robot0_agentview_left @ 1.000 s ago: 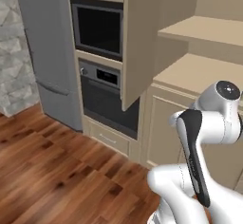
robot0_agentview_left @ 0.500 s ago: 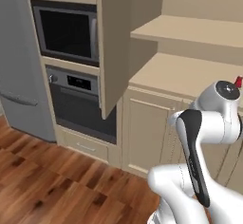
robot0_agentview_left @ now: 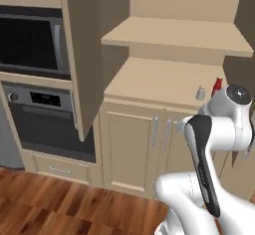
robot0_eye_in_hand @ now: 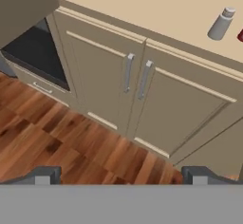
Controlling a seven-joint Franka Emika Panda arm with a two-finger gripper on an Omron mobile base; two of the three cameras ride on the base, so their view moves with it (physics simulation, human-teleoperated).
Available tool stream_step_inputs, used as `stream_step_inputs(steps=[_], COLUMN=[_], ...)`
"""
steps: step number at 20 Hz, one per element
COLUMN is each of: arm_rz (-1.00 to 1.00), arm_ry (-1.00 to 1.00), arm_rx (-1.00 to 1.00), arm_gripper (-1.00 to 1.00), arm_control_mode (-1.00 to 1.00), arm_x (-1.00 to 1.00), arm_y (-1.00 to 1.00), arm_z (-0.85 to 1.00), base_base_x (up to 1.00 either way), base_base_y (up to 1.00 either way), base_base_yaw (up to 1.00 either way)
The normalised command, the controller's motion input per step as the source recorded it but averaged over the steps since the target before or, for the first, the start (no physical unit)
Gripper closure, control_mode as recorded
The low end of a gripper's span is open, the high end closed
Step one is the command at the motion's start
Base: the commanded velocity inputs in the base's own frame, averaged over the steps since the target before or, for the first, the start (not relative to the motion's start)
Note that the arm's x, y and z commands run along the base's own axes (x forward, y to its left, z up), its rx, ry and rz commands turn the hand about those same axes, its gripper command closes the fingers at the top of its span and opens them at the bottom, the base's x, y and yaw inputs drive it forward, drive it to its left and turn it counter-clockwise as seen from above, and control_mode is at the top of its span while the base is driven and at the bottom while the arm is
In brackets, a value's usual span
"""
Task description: Collect the paprika, ketchup, and shaker from the cabinet and place them next to the stove.
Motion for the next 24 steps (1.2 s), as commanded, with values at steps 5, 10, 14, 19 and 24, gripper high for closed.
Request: stream_step_inputs(steps=[5,10,14,19,24], arm_rz=[0.0,0.0,0.0,0.0,0.0], arm_ry=[0.0,0.0,0.0,0.0,0.0], arm_rx=[0.0,0.0,0.0,0.0,0.0], arm_gripper=[-1.0,-1.0,-1.0,-1.0,-1.0], arm_control_mode=[1.0,1.0,1.0,1.0,1.0], arm_x=[0.0,0.0,0.0,0.0,0.0], arm_y=[0.0,0.0,0.0,0.0,0.0], arm_z=[0.0,0.0,0.0,0.0,0.0], base_base_x=[0.48,0.44,0.4,0.39,0.43], base_base_y=[0.08,0.31,0.34,0.31,0.31], base_base_yaw=[-0.36,-0.34,-0.32,-0.33,-0.31])
